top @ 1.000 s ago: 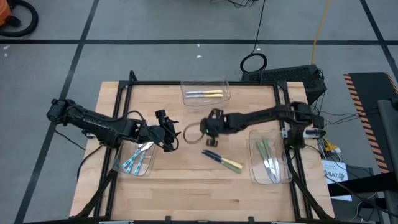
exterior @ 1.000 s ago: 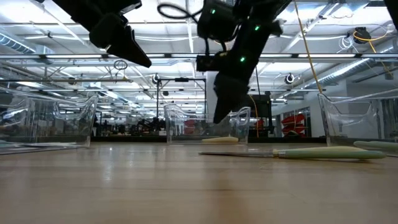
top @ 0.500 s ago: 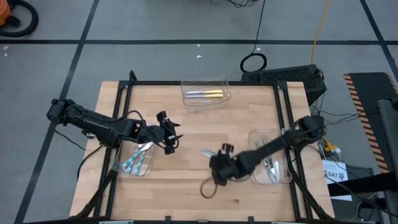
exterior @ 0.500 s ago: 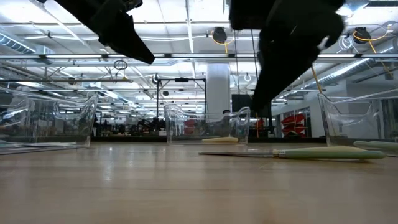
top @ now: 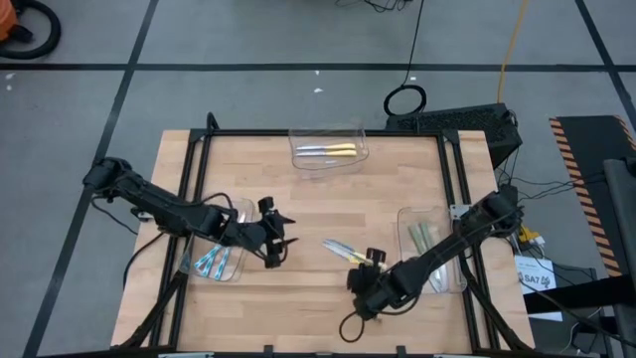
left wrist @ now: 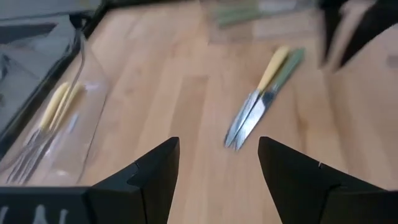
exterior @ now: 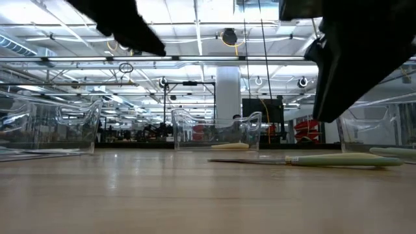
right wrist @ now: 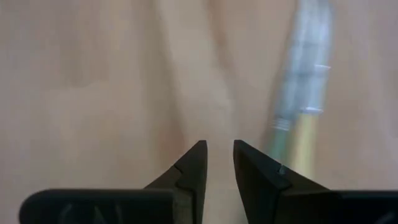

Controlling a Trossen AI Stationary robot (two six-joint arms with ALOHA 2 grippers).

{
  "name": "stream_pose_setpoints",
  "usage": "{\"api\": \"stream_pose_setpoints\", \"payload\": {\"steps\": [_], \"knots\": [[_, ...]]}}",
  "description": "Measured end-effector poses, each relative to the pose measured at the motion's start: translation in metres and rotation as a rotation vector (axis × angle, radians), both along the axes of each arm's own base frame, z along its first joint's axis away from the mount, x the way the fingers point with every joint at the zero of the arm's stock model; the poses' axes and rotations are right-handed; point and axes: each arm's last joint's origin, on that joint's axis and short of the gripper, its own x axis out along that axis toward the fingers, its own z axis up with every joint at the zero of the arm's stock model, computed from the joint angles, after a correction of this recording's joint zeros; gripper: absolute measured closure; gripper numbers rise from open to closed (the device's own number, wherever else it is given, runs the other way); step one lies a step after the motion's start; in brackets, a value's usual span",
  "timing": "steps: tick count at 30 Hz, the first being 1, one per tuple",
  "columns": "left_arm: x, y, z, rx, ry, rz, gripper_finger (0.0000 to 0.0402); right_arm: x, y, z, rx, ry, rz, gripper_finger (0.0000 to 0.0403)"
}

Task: Sort silverware by color (type)
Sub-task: Put the green knife into the bottom right transparent bin

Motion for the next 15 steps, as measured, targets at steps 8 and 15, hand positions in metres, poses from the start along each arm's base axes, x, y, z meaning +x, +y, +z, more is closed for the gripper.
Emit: {"api": "stream_pose_setpoints", "payload": {"steps": [8, 15], "knots": [[0.002, -0.019, 0.018, -0.022, -0.092, -0.059, 0.0174, 0.002, -0.016, 0.0, -0.177, 0.028, 0.051, 0.0307], [-0.001, -0.025, 0.019, 0.018, -0.097, -0.065, 0.0174, 0.0, -0.016, -0.009, -0.17, 0.03, 0.008, 0.0283]]}}
